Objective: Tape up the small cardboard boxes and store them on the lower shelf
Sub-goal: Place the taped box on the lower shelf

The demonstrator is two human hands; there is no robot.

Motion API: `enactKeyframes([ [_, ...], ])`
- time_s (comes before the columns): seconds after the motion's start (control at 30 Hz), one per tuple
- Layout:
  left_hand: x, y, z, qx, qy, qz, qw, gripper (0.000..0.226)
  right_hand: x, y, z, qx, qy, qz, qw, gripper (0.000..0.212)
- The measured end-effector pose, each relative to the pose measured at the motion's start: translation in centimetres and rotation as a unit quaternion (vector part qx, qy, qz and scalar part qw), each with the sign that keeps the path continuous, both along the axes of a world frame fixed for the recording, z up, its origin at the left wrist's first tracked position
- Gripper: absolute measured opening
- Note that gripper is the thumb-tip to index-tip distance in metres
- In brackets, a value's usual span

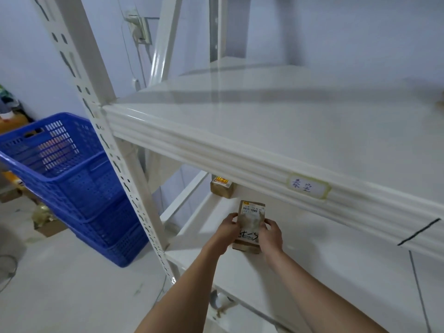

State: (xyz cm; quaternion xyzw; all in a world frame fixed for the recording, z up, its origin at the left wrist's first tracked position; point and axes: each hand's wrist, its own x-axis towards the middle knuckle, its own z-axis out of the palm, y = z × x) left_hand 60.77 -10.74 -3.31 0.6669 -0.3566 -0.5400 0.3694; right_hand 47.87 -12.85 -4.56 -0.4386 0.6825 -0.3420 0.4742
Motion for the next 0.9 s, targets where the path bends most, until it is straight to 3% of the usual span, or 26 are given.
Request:
enactKeyframes([
  [0.3, 3.6, -2.1, -1.9, 0.002, -0.084, -0.152, 0.985, 0.058, 3.0, -1.5, -0.7, 0.074, 0.074, 0.003, 0.994, 0.042],
  [0.4, 4.5, -2.9, -1.9, -0.03, -0.164, -0.18, 0.969, 0.065, 3.7, -1.6, -0.2, 0.079, 0.072, 0.022, 0.994, 0.055],
  [0.47, 5.1, -2.9, -1.8, -0.101, -0.246, -0.197, 0.944, 0.058, 4.2, -0.9, 0.2, 0.03, 0.136, 0.036, 0.99, 0.055],
  [0.57, 6.3, -2.1, -2.2, -0.202, -0.333, -0.304, 0.869, 0.04, 5.2, 0.4, -0.1, -0.064, 0.232, 0.101, 0.965, 0.048],
  [0.67, 7.4, -2.1, -3.2, -0.242, -0.37, -0.351, 0.826, 0.042, 6.2, 0.1, -0.4, -0.033, 0.305, 0.168, 0.937, 0.044],
  [0.8, 7.9, -3.2, -3.7, -0.27, -0.447, -0.362, 0.773, 0.049, 7.2, -1.0, -0.8, -0.005, 0.395, 0.25, 0.884, 0.069],
  [0.9, 8.3, -4.4, -3.7, -0.238, -0.519, -0.374, 0.731, 0.06, 7.1, -2.2, -1.1, 0.02, 0.417, 0.266, 0.869, 0.082],
])
